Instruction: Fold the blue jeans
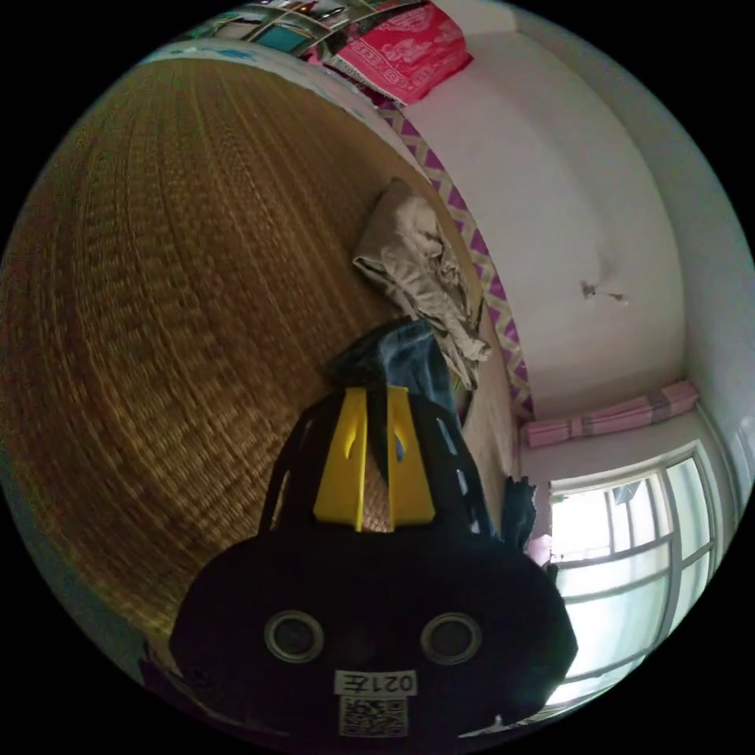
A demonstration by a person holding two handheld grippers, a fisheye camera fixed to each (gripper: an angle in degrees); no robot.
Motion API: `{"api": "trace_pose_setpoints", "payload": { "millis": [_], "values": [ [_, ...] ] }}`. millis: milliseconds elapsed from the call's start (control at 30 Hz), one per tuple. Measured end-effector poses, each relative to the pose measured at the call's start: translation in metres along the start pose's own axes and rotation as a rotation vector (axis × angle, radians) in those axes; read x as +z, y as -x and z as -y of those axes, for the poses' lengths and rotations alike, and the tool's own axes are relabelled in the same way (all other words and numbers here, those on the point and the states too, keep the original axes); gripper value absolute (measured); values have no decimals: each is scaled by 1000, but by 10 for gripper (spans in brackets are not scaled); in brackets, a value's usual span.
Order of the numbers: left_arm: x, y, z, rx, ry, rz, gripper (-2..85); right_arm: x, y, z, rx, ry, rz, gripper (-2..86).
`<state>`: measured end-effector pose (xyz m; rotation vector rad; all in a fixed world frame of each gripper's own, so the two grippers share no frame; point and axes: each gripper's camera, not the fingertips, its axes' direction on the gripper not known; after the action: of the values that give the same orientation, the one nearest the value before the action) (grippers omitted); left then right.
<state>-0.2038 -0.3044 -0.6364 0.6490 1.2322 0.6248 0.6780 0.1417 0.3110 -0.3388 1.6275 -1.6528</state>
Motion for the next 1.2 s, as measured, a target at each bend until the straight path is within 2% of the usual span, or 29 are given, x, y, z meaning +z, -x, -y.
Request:
{"api": "trace_pose_setpoints", "payload": {
  "millis": [133,233,333,400,533,600,667,800,1000,1067,1133,1200],
  "values": [
    [-7,-34,-40,101,-63,-103,-7,-1,-3,-4,2,0,3,-7],
    [-20,-107,-90,295,-113,-103,-9,-2,-12,-8,16,-1,31,-7],
    [-25,-208,-170,572,-157,-113,-9,-3,-27,-13,43,-4,84,-6],
    [-11,-293,-257,824,-164,-69,-9,-6,-41,-19,70,-20,132,-6],
    [43,-381,-394,1102,-119,-13,-9,-20,-64,-37,141,-110,176,-7],
    [95,-412,-478,1226,-33,9,-8,-33,-78,-56,198,-174,200,-7],
    [142,-422,-537,1307,67,37,-8,-41,-88,-70,221,-195,211,-7],
    [251,-404,-638,1385,308,226,-8,-54,-110,-106,267,-194,221,-6],
    [243,-433,-713,1463,124,182,0,-67,-154,-145,377,-220,237,-2],
    [263,-436,-737,1504,189,196,15,-70,-169,-152,421,-250,238,3],
    [296,-428,-756,1531,345,279,31,-71,-187,-159,491,-272,225,17],
    [288,-432,-765,1524,294,235,47,-74,-220,-173,652,-354,248,67]
  ]
}}
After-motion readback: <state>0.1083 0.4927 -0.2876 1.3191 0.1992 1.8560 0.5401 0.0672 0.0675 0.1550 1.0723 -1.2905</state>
